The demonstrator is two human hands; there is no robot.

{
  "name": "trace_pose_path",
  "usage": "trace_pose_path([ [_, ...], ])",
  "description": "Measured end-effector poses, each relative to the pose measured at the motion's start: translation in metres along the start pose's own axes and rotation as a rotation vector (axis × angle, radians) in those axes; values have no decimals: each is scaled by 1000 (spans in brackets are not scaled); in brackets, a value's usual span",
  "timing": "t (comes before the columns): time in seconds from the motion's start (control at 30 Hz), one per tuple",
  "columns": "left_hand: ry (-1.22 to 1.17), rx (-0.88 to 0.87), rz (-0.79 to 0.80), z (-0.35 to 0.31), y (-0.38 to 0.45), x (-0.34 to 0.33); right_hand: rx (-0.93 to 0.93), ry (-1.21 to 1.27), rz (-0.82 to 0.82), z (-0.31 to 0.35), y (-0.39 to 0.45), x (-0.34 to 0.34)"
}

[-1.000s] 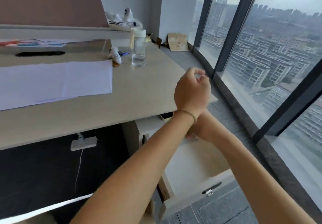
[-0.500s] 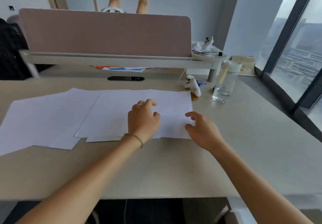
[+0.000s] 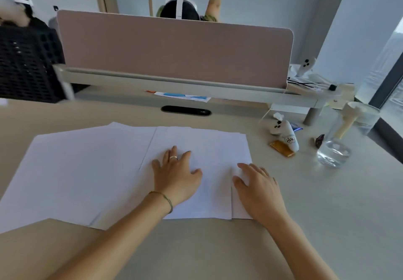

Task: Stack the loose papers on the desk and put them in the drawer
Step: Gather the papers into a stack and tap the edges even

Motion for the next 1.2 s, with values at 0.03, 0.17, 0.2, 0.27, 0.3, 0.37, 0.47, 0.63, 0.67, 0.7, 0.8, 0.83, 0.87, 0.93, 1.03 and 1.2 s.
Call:
trace_pose_path([
  [0.03,17,-6,-55,9,2,10,-32,59,-36,-3,0,6],
  [0.17,149,234,-77,97,13,31,-21,53,-40,-6,6,9],
  [0.2,144,288,-46,109,15,29,11,23,-35,-2,7,6],
  [0.27,116,284,5,102,16,23,53,-33,-23,6,5,0],
  [0.3,87,249,30,89,15,19,64,-47,-19,8,4,-2],
  [0.37,16,168,60,63,12,16,63,-53,-10,10,0,-4],
  [0.47,-78,100,-28,69,9,37,28,54,-29,11,-4,4],
  [0.63,108,209,-20,136,10,36,-74,162,17,15,-6,11],
  [0.67,101,210,-15,137,10,33,-112,195,53,15,-4,8],
  [0.7,91,205,-18,134,11,31,-149,280,79,18,-3,8],
  [0.8,78,166,-37,121,13,28,-314,695,120,22,5,6],
  [0.83,72,150,-43,118,15,27,-379,820,130,20,7,4],
  [0.87,68,135,-42,117,16,27,-443,915,147,18,11,3],
  [0.93,70,111,-26,115,17,26,-527,1058,225,17,15,0],
  [1.03,76,101,-14,114,15,26,-603,1231,338,25,16,-4],
  [1.2,68,94,-15,116,15,26,-625,1197,390,23,15,-17],
])
Point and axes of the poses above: each hand's wrist, its own y-axis towards the middle knuckle, its own x-axis out of the back of the hand, z = x × y, the point moved 9 cm from there along y, towards the middle knuckle, and after that the axes turned 1 degree about y, right-handed, at the moved point
